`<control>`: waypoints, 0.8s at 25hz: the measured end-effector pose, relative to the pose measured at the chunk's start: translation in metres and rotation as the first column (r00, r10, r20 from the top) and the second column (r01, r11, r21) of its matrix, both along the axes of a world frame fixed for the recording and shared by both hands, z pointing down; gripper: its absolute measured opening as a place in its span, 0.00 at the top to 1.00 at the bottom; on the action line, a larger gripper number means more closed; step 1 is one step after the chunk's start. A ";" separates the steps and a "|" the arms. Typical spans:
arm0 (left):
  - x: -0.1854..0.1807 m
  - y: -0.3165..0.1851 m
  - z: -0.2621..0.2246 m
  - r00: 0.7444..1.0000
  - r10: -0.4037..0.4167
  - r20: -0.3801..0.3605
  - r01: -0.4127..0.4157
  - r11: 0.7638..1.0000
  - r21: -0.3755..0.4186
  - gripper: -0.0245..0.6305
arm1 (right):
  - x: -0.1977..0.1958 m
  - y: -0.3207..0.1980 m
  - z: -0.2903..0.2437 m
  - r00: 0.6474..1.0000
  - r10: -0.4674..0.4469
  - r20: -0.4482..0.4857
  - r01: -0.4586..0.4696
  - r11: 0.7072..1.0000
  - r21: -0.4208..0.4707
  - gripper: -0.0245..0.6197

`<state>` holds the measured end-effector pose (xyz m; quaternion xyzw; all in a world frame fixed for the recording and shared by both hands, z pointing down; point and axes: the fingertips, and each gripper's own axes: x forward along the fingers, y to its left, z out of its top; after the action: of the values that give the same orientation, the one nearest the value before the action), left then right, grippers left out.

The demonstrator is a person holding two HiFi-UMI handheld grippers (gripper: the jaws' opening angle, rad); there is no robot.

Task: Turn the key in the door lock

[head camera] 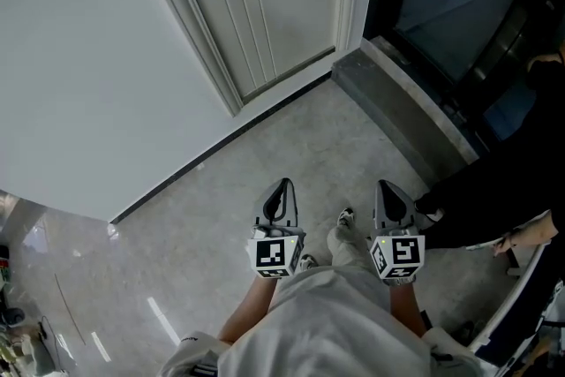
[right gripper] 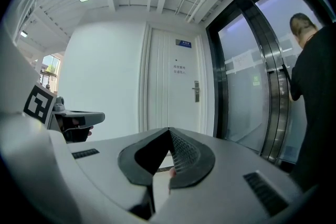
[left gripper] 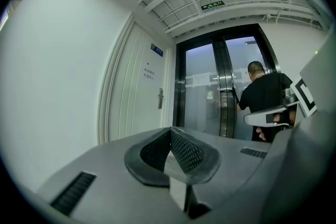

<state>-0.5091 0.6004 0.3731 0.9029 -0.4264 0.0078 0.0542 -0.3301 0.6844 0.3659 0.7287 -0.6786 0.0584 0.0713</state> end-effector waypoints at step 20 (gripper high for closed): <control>0.093 -0.108 -0.006 0.995 -0.088 0.049 0.088 0.996 0.014 0.95 | 0.109 -0.126 0.002 0.998 -0.066 0.021 0.065 0.998 0.009 0.97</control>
<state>-0.4161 0.4928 0.3669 0.8831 -0.4670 0.0253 0.0388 -0.2216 0.5584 0.3680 0.7057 -0.7031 0.0609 0.0629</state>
